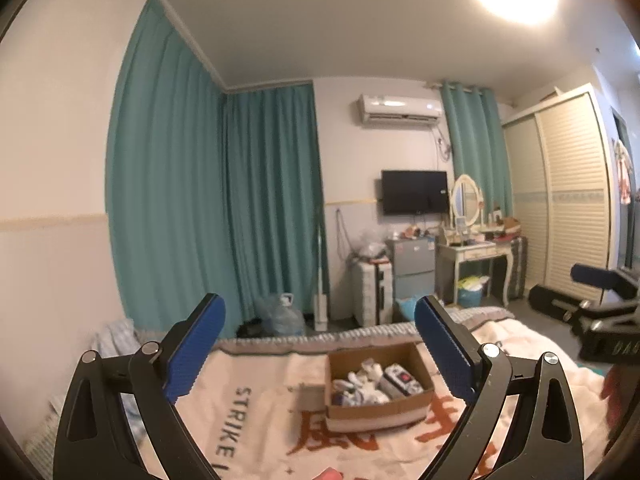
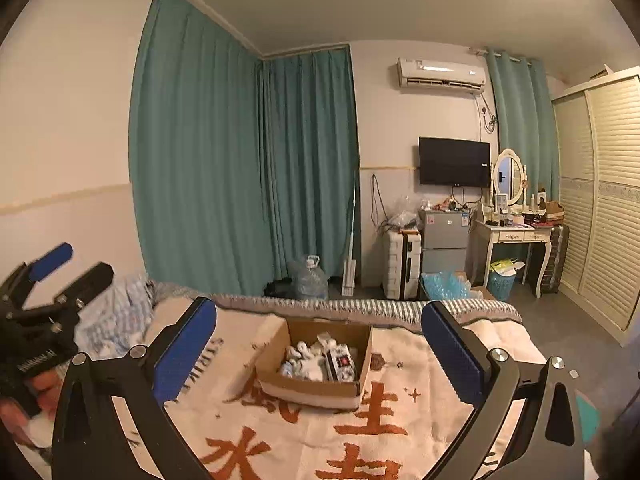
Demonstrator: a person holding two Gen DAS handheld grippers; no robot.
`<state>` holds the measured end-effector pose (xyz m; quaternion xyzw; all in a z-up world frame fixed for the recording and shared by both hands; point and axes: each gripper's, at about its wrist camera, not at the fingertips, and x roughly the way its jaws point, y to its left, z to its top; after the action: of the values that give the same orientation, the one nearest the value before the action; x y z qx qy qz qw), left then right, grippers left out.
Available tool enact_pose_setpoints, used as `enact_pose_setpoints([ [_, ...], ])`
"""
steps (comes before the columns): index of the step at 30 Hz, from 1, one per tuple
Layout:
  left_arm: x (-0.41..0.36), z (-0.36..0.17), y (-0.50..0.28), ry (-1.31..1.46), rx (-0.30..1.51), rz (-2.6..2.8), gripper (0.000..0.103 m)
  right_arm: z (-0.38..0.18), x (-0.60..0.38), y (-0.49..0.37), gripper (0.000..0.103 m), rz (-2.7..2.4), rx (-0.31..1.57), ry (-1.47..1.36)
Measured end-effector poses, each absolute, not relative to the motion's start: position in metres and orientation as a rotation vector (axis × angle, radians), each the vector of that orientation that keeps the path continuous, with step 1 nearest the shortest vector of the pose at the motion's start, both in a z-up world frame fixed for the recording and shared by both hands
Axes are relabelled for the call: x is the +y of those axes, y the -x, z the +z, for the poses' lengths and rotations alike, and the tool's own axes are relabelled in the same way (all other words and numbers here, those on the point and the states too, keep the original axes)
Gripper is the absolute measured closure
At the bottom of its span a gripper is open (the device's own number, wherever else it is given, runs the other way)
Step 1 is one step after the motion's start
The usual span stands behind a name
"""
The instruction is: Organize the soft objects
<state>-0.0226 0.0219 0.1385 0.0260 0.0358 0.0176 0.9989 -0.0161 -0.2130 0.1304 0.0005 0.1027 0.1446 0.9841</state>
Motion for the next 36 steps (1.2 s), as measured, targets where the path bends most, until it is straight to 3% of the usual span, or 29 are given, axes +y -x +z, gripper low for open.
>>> enact_pose_setpoints([
  [7, 0.006, 0.061, -0.035, -0.032, 0.213, -0.035, 0.006, 0.043, -0.211, -0.046, 0.0, 0.276, 0.275, -0.017],
  [14, 0.002, 0.01, -0.073, -0.025, 0.35, 0.009, 0.006, -0.006, -0.215, -0.088, 0.0, 0.266, 0.352, -0.025],
  [36, 0.015, -0.002, -0.068, 0.005, 0.374, 0.017, 0.006, -0.021, -0.209, -0.097, 0.0, 0.251, 0.402, -0.014],
])
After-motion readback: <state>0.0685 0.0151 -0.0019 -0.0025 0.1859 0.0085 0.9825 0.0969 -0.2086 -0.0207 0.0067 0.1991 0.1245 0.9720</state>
